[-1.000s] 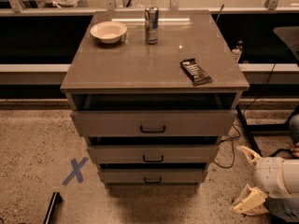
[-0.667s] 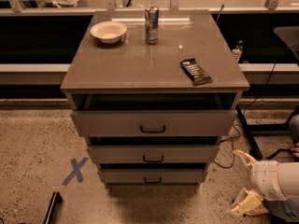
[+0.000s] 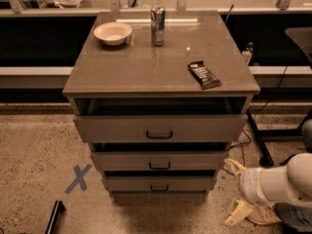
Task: Open middle drawer
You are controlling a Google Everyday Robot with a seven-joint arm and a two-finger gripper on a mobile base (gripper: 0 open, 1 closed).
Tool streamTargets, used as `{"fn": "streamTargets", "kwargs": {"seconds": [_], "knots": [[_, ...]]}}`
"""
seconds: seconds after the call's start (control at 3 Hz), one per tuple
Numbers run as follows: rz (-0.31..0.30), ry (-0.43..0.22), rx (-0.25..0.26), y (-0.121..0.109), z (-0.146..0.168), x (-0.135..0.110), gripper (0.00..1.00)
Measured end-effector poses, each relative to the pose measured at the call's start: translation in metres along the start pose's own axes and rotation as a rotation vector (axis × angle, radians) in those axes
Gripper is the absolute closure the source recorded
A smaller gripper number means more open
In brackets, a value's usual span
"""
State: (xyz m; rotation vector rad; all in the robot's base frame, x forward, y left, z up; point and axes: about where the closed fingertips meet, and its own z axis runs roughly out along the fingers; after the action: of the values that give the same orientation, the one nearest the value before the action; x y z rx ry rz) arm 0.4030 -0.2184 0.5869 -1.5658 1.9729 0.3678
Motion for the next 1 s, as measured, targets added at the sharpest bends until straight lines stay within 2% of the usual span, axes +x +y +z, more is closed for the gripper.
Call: {"fn": "streamTargets", "kwargs": {"seconds": [0.33,0.67,1.0], "knots": [[-0.096,0.069,0.030,0.001,0.032,0.007,0.00],[-0.089,0.127,0.130,0.012,0.015,0.003,0.00],[-0.110,0.155,0.176,0.008,-0.003,-0.004,0.00]]}}
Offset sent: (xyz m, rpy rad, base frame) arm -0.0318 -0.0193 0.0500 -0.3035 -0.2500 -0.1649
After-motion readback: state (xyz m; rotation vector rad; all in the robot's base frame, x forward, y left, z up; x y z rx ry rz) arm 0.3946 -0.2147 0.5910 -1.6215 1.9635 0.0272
